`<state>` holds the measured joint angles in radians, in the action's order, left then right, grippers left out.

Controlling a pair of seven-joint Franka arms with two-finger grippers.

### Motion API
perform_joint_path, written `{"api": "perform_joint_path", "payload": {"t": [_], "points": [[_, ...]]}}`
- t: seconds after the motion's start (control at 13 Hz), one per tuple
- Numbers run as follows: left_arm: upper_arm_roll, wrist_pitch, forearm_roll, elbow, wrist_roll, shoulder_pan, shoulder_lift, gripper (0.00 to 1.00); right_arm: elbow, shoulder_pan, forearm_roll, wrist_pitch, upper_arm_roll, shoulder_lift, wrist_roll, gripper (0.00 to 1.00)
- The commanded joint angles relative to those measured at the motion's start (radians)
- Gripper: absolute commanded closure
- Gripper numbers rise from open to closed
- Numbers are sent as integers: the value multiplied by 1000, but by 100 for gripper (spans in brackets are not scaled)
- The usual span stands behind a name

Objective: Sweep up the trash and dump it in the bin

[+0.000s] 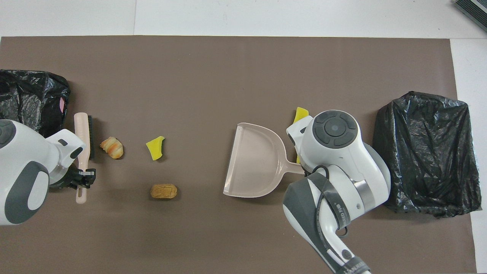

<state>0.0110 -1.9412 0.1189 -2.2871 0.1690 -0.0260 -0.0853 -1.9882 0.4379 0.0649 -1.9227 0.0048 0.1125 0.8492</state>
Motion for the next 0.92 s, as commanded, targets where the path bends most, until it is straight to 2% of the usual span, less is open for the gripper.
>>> {"api": "perform_joint_path", "payload": {"t": [0.0, 0.23, 0.39, 0.62, 0.85], "points": [[-2, -33, 2, -46, 6, -69, -25, 100, -11, -5, 19, -65, 1, 18, 45, 100], [6, -32, -91, -46, 9, -147, -27, 100, -11, 50, 21, -70, 1, 29, -20, 100], [75, -36, -100, -46, 15, -155, -28, 100, -8, 97, 29, -76, 0, 55, -73, 100], [174, -21, -151, -35, 76, -155, -28, 100, -3, 117, 38, -93, 1, 70, -111, 100], [213, -22, -156, -35, 80, -155, -31, 100, -9, 143, 38, -128, 1, 81, -173, 100]]}}
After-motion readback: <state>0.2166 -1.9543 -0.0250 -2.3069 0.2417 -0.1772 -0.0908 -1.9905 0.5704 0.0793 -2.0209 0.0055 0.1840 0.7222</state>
